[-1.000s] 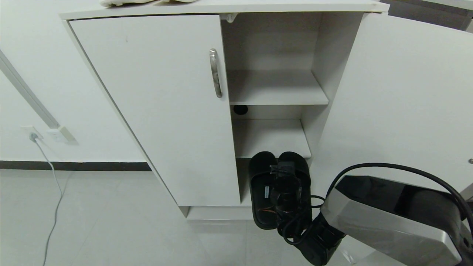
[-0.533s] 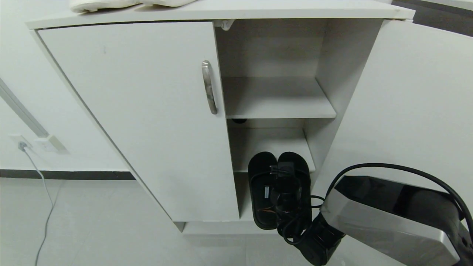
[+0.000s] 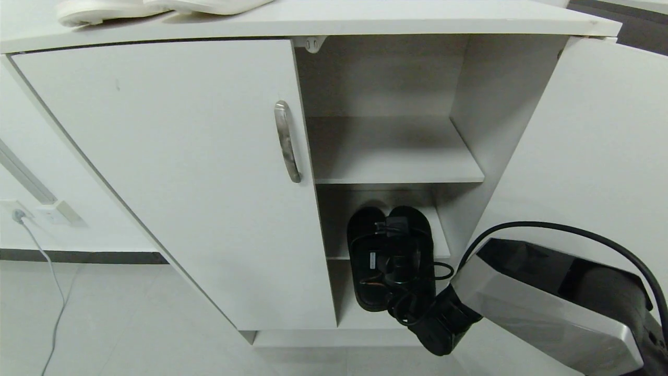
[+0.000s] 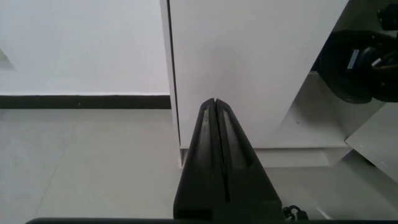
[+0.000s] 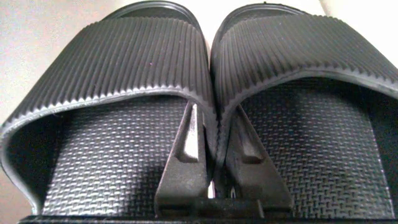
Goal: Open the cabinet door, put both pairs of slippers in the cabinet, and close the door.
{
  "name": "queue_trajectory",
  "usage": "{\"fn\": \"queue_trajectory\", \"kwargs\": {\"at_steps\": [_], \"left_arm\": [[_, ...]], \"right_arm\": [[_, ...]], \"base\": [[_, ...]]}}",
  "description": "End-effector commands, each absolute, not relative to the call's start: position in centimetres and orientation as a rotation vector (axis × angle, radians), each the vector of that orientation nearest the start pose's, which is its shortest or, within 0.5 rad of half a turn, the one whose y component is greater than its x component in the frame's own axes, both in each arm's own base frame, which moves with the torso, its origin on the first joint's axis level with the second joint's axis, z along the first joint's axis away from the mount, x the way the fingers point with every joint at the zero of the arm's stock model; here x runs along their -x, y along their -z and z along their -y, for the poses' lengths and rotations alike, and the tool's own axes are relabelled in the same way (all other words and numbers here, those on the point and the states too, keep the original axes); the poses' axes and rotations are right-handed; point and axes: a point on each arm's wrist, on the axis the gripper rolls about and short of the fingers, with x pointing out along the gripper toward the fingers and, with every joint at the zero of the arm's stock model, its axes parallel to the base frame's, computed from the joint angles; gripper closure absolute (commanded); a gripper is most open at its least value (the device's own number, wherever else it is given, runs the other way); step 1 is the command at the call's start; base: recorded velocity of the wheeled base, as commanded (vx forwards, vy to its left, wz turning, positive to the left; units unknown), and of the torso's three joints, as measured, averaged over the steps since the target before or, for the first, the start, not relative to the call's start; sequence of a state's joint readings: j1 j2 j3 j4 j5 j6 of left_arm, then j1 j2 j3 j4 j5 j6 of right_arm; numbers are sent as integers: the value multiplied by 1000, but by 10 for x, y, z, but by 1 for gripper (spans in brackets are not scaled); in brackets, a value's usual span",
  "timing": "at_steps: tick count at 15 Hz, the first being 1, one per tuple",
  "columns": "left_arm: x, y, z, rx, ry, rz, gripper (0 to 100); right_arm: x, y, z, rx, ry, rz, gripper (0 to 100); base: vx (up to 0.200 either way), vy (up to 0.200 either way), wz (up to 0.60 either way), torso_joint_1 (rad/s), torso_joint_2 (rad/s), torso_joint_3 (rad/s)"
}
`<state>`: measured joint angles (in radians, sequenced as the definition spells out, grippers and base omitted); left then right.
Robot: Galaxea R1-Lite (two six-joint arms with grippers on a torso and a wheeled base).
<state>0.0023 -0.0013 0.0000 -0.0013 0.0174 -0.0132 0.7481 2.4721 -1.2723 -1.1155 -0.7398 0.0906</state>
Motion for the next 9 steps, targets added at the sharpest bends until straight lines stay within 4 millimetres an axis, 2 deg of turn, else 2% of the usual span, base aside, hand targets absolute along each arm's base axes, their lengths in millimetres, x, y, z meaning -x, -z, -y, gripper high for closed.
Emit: {"fn": "queue_trajectory", "kwargs": {"at_steps": [1,9], "left_arm": [[23,-76,0,14,-21,2,100],[23,-76,-1,14,-32,2,100]], "right_arm": [[-371,-45,-308,-48,7,-48,100],[-419,-60,-304,-52,35,-51,100]], "base": [[0,0,0,0,0,0],[0,0,0,0,0,0]]}}
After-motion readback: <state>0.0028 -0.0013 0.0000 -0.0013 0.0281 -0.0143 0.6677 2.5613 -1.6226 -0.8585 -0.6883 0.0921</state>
